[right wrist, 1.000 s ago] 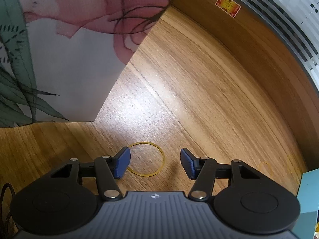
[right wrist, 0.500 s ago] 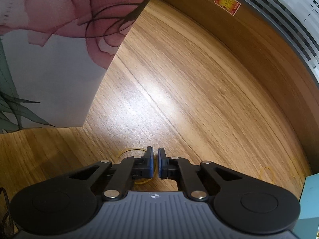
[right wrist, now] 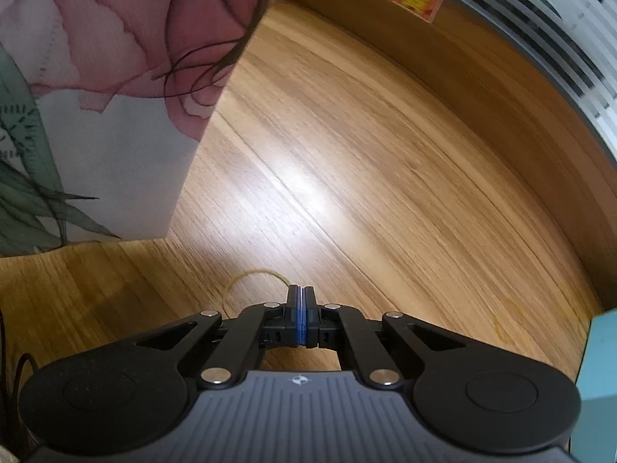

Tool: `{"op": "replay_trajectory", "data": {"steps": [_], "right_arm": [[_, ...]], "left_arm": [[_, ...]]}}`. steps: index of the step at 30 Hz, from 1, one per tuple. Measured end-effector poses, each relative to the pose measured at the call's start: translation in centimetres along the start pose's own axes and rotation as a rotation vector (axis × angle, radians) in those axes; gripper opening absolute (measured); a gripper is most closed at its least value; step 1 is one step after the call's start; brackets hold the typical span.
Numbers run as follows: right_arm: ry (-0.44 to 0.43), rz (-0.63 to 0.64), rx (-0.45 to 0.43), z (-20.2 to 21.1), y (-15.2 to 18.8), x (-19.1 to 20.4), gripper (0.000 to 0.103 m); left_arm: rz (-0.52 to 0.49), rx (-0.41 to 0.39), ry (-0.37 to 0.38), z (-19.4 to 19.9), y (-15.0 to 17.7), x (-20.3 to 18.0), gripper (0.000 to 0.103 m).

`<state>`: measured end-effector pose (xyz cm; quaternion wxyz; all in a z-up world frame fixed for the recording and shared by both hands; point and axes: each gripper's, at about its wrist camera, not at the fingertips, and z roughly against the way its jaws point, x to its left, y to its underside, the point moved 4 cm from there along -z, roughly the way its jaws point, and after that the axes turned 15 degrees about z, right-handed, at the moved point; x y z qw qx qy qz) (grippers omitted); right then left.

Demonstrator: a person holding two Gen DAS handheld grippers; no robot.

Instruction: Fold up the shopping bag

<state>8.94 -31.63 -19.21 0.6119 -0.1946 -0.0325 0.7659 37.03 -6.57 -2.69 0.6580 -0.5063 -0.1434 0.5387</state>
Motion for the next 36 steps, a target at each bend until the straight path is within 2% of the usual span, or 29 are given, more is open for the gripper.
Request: {"op": "replay_trajectory", "data": {"steps": [6, 9, 13, 22, 31, 36], "right_arm": [[-0.009, -0.062, 0.043, 0.3, 1.5, -1.0, 0.001], [0.012, -0.105, 0.066, 0.3, 2.7, -1.9, 0.015], [0.058, -0.160, 0.093, 0.3, 4.2, -3.4, 0.026], [0.156, -0.246, 0.138, 0.2, 6.8, -7.8, 0.028], [0.231, -0.235, 0.222, 1.3, 9.8, -7.8, 0.036], [0.268, -0.199, 0.256, 1.4, 10.4, -6.9, 0.041]], "left_arm": [[-0.001, -0.001, 0.000, 0.1, 0.1, -0.1, 0.037], [-0.001, 0.002, 0.000, 0.0, 0.1, 0.0, 0.037], [-0.004, 0.009, 0.000, -0.3, 0.0, 0.1, 0.037], [-0.007, 0.037, 0.003, -1.4, 0.0, 0.2, 0.038], [-0.006, 0.061, 0.016, -2.2, 0.2, 0.3, 0.038], [-0.013, 0.066, 0.026, -2.2, 0.2, 0.1, 0.038]]}}
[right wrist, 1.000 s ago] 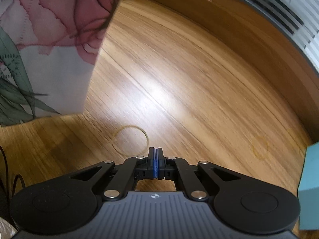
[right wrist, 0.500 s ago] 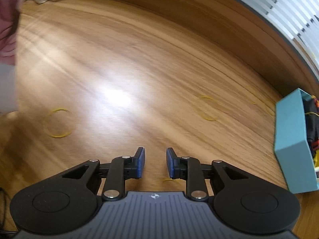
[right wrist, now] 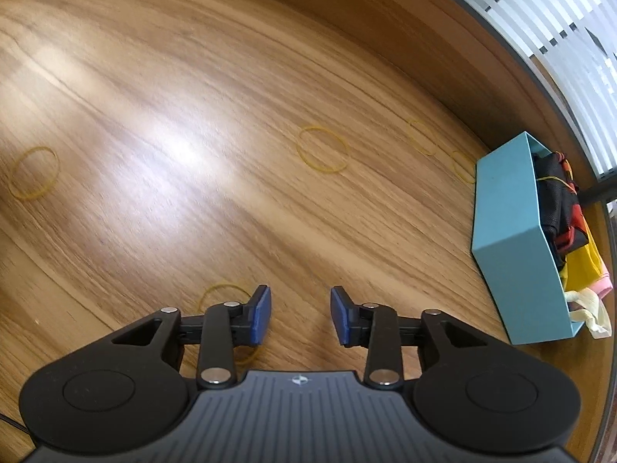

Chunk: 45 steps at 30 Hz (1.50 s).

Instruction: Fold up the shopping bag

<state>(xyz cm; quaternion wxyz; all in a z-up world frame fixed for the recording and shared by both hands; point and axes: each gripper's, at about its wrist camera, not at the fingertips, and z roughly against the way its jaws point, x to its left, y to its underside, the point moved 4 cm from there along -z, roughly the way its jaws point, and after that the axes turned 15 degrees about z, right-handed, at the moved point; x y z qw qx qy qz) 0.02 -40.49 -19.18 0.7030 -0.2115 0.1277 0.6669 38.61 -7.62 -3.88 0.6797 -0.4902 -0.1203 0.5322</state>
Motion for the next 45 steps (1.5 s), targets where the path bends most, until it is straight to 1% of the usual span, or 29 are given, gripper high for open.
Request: {"op": "replay_trajectory", "data": {"steps": [5, 7, 9, 12, 17, 25, 36, 45], "right_arm": [[0.030, 0.054, -0.010, 0.9, 0.1, 1.2, 0.041], [0.024, 0.064, -0.014, 1.0, 0.2, 1.5, 0.042], [0.014, 0.070, -0.018, 1.2, 0.3, 1.9, 0.045], [0.016, 0.079, -0.023, 1.5, 0.5, 2.5, 0.046], [0.009, 0.066, -0.030, 2.4, 0.8, 3.2, 0.046], [0.011, 0.091, -0.042, 2.0, 0.9, 3.7, 0.046], [0.011, 0.064, -0.046, 2.9, 1.3, 4.6, 0.046], [0.004, 0.071, -0.047, 3.0, 1.4, 5.0, 0.046]], "left_arm": [[-0.006, -0.002, 0.004, 0.0, -0.1, -0.2, 0.038], [-0.009, -0.004, 0.006, 0.0, -0.1, -0.3, 0.038], [-0.010, -0.006, 0.007, 0.1, -0.1, -0.3, 0.038], [-0.013, -0.010, 0.008, 0.2, -0.2, -0.4, 0.038], [-0.020, -0.015, 0.012, 0.5, -0.2, -0.7, 0.038], [-0.026, -0.025, 0.015, 1.0, -0.1, -1.0, 0.038], [-0.036, -0.033, 0.030, 1.5, -0.1, -1.4, 0.038], [-0.042, -0.048, 0.030, 1.8, -0.1, -1.7, 0.038]]}}
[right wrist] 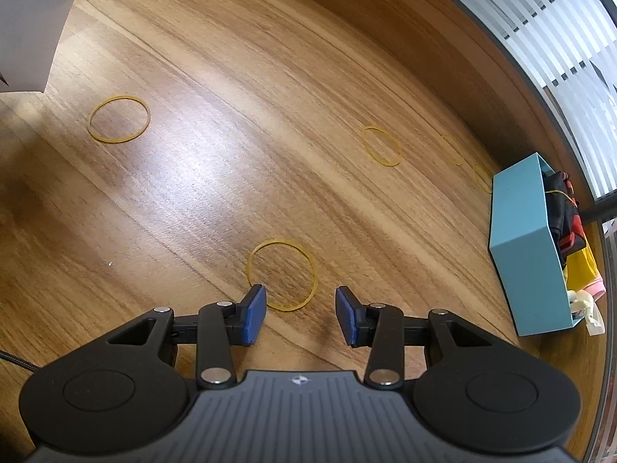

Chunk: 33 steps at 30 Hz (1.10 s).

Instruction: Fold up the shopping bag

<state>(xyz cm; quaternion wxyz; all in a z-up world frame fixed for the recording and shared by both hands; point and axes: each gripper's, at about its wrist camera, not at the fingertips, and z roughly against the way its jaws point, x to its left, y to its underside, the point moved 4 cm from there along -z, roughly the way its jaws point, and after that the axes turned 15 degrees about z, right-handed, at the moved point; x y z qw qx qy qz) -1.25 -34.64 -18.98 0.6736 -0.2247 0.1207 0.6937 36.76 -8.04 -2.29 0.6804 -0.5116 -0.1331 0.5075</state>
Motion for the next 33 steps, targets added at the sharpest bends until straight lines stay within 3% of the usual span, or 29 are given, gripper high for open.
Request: {"op": "replay_trajectory", "data": {"steps": [6, 16, 29, 33], "right_arm": [[-0.017, -0.009, -0.003, 0.1, -0.1, 0.1, 0.046], [-0.214, -0.389, -0.106, -0.6, 0.3, -4.9, 0.060], [-0.282, -0.335, -0.103, -1.4, -0.4, -2.3, 0.062], [-0.248, -0.324, -0.104, -1.3, -0.8, -2.1, 0.062]], "left_arm": [[-0.004, -0.007, -0.001, 0.3, 0.0, -0.1, 0.038], [-0.011, -0.002, -0.005, 0.2, 0.1, -0.2, 0.038], [-0.014, 0.007, -0.007, 0.0, 0.1, -0.3, 0.038], [-0.014, 0.011, -0.005, 0.0, 0.1, -0.2, 0.038]]}}
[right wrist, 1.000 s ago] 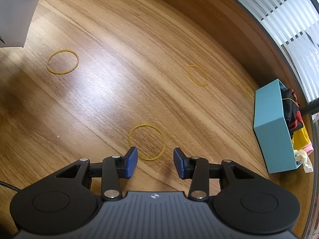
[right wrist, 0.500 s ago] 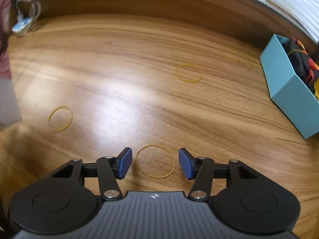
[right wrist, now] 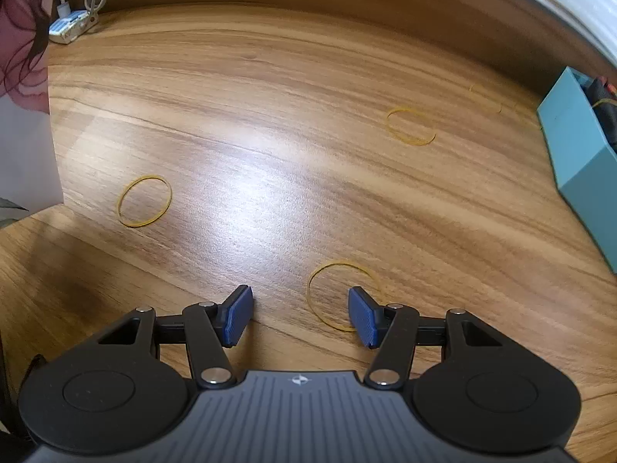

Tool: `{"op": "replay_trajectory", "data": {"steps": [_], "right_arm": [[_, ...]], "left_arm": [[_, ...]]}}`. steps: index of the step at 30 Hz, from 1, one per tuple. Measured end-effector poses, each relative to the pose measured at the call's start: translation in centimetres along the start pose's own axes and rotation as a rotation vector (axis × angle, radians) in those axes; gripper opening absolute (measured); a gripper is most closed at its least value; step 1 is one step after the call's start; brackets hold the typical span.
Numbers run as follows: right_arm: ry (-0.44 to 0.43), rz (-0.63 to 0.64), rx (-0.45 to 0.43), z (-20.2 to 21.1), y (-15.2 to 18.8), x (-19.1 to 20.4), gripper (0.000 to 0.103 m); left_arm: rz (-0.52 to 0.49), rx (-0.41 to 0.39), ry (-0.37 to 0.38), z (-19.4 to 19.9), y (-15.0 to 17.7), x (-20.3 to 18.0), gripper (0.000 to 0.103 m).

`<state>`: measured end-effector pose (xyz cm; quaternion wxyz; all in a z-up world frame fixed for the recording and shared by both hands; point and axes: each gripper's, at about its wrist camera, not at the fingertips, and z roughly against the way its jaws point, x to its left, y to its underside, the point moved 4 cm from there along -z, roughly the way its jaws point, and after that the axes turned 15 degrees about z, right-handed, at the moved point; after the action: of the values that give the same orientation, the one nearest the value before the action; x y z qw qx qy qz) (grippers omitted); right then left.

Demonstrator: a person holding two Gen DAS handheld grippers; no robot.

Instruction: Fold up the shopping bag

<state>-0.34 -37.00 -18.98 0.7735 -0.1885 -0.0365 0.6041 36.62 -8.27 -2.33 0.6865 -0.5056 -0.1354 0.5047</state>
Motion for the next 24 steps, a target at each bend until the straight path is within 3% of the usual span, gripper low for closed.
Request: {"op": "replay_trajectory", "data": {"steps": [12, 24], "right_arm": [[-0.011, -0.051, 0.019, -0.7, -0.2, -2.6, 0.067], [-0.050, -0.008, -0.004, -1.0, -0.6, -0.5, 0.069]], "left_arm": [[0.000, 0.002, -0.007, -0.1, 0.1, 0.0, 0.038], [0.000, 0.002, -0.005, -0.2, 0.1, 0.1, 0.038]]}}
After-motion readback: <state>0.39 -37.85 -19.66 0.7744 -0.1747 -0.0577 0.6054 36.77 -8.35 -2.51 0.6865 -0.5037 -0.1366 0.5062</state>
